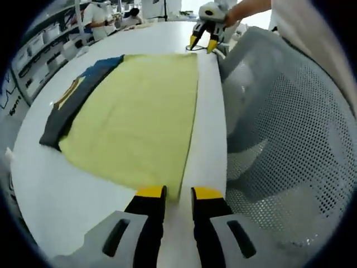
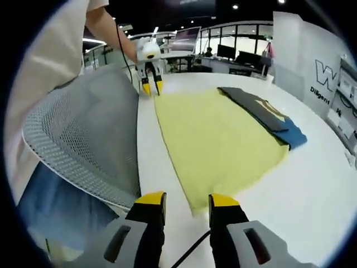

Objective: Fold the garment on the visible template until the final outline fits inside the template.

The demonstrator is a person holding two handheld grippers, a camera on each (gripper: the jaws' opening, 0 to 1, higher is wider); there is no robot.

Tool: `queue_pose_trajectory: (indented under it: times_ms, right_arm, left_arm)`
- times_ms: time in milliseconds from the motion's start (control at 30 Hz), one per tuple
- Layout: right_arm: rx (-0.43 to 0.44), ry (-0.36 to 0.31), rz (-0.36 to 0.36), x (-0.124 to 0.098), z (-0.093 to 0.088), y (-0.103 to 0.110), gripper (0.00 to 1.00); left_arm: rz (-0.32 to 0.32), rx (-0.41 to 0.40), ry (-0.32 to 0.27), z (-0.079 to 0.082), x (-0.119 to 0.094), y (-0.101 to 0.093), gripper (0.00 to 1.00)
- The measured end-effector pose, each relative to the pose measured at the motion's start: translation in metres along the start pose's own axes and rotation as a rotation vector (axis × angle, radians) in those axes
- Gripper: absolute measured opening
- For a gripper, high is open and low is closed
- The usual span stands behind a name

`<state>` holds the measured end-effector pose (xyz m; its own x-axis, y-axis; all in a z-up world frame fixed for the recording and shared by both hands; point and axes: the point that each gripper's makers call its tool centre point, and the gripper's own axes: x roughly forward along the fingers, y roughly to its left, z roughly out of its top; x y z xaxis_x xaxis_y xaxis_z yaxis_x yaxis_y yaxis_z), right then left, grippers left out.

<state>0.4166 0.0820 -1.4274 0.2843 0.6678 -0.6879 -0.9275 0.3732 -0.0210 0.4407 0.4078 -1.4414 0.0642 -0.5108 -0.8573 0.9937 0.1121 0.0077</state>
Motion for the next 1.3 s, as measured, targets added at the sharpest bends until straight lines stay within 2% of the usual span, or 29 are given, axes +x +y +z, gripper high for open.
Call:
queue_pose_trajectory:
  times_ms: [400, 800, 1133, 1300]
  right_arm:
    - [-0.092, 0.051, 0.005, 0.002, -0.011, -0.001, 0.21]
    - [-0.180, 0.101, 0.010, 0.010, -0.017, -0.009, 0.11]
    - [-0.212, 0.113, -0.009, 0.010, -0.016, -0.016, 0.01]
    - [-0.223, 0.127, -0.006, 0.008, -0.016, -0.016, 0.00]
  left_arm:
    - [0.047, 0.094, 0.032, -0.005, 0.001, 0.010, 0.16]
    - [0.035, 0.108, 0.032, -0.003, 0.003, 0.011, 0.09]
    - [0.042, 0.149, 0.040, -0.003, 0.002, 0.013, 0.05]
    - [0.042, 0.122, 0.025, -0.002, -0.001, 0.015, 0.04]
